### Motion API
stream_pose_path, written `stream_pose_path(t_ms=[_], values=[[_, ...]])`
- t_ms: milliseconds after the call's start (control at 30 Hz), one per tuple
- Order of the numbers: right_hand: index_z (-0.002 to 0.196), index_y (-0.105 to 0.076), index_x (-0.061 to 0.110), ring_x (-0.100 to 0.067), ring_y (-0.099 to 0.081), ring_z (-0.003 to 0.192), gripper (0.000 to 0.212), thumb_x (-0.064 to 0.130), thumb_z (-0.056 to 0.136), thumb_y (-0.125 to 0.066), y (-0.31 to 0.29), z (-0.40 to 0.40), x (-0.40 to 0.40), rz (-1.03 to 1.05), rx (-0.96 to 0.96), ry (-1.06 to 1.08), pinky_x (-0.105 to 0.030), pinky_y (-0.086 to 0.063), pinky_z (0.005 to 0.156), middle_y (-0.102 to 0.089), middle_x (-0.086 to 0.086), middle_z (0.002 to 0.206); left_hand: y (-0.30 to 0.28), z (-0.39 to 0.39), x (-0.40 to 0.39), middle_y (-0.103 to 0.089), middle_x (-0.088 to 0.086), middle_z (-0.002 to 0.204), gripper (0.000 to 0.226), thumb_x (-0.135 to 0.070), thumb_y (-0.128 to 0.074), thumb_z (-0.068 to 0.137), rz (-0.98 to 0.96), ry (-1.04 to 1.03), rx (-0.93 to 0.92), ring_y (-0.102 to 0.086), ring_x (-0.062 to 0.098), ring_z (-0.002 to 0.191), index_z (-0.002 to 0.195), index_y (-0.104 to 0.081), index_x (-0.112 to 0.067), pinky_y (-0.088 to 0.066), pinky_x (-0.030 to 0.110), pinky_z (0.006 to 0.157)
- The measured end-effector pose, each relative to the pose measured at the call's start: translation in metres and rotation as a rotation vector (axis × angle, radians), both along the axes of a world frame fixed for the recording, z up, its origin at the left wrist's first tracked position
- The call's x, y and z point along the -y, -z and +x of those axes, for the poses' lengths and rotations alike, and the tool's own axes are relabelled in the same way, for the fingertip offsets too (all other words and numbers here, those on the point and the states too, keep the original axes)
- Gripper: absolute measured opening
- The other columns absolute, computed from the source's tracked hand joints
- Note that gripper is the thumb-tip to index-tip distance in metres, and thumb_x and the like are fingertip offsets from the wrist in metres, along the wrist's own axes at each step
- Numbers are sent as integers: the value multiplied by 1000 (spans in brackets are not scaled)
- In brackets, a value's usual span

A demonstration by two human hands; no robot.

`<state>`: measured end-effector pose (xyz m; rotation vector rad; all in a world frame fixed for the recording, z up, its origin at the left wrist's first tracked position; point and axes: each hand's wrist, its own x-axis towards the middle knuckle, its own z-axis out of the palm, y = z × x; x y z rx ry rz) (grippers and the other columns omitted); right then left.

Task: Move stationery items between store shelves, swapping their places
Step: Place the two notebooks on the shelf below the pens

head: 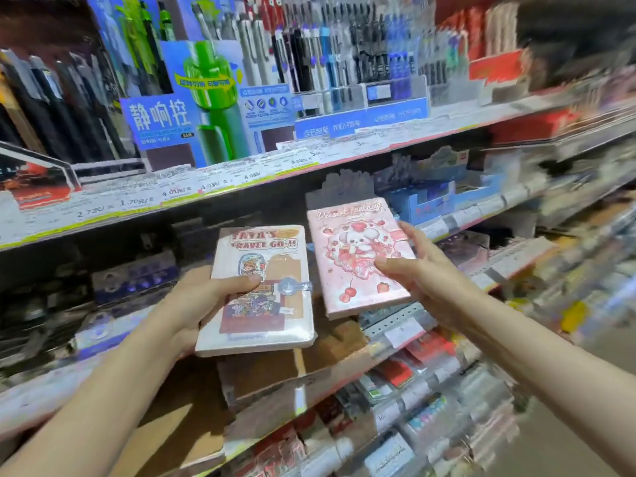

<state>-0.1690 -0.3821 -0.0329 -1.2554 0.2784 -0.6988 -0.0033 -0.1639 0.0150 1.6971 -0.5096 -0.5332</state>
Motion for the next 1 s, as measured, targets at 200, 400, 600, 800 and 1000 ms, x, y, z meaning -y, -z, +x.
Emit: stream_pose_path(t_ms=[200,400,600,800,1000], values=[[129,-45,23,-24,-68,96,60,-5,79,-63,5,-73,66,-39,43,128,-29,-59,73,-63,-9,121,0,-47,97,-74,14,96,34,-11,-71,75,-25,158,-10,-71,31,81,108,-61,-12,-57,47,77],[134,-40,20,-25,-66,97,66,-6,79,-64,6,-155,150,-48,38,290,-32,-58,71,-63,-9,121,2,-112,211,-72,8,57,9,2,-60,82,-93,311,-47,-68,19,46,86,-60,-6,-53,27,37],[131,-39,27,-17,-70,90,65,-4,79,-64,7,-243,238,-57,7,366,-27,-59,68,-64,-3,116,12,-171,328,-74,13,67,19,0,-61,76,-129,450,-122,-69,23,50,95,-63,-3,-56,34,44],[135,-36,24,-26,-68,99,71,-3,77,-66,18,-308,319,-9,-24,469,-33,-60,71,-60,-5,124,16,-221,434,-74,14,67,25,-2,-64,74,-118,545,-149,-70,25,53,98,-60,-3,-58,35,46],[137,-33,24,-25,-67,98,72,-6,79,-64,32,-348,403,20,-14,574,-24,-59,63,-56,-8,129,26,-254,546,-75,13,70,27,0,-65,76,-101,616,-143,-70,23,53,102,-61,-3,-59,33,48]])
